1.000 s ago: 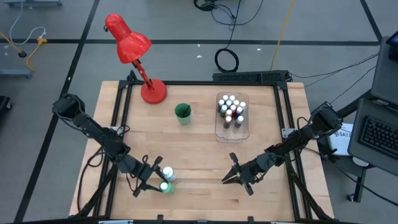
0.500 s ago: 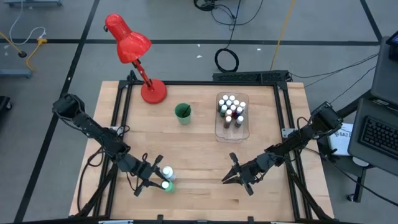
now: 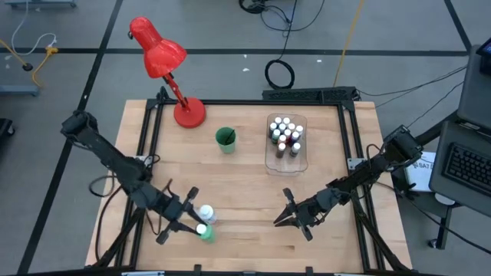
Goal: Pick & Place Paint Supplies
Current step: Put the green paint bottle into the transparent bin
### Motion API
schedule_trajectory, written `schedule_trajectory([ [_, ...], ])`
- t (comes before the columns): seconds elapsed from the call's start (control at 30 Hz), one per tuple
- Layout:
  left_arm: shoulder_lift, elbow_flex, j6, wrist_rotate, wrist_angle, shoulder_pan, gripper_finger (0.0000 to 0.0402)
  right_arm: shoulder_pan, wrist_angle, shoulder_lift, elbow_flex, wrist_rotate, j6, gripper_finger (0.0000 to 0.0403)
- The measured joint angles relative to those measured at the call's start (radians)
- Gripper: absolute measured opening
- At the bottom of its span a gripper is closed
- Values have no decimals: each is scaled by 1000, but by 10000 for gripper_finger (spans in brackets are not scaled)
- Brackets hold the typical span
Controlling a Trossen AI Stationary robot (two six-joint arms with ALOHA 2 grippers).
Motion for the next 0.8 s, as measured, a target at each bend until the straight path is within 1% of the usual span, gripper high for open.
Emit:
schedule_trajectory([
  [0.13, -19, 207, 43, -57, -205, 16, 93, 0, 1, 0, 0, 0, 0, 34],
  [0.27, -16, 377, 144, -120, -387, 69, 93, 0, 2, 0, 0, 0, 0, 34],
  [0.37, -17, 457, 186, -154, -411, 154, 93, 0, 2, 0, 0, 0, 0, 34],
  [0.47, -17, 492, 187, -157, -409, 268, 93, 0, 2, 0, 0, 0, 0, 34],
  [0.53, -2, 493, 175, -122, -387, 357, 93, 1, 2, 0, 0, -1, 0, 34],
  [0.57, 14, 493, 167, -83, -364, 406, 93, 4, 1, 0, 0, -1, 4, 34],
  [0.7, 117, 493, 105, 156, -253, 588, 93, 14, 12, -2, 0, 6, 4, 34],
  [0.77, 189, 493, 78, 230, -158, 647, 93, 24, 59, -6, 0, 50, 3, 34],
  [0.8, 227, 493, 77, 250, -120, 671, 93, 31, 89, -8, 0, 75, 2, 34],
])
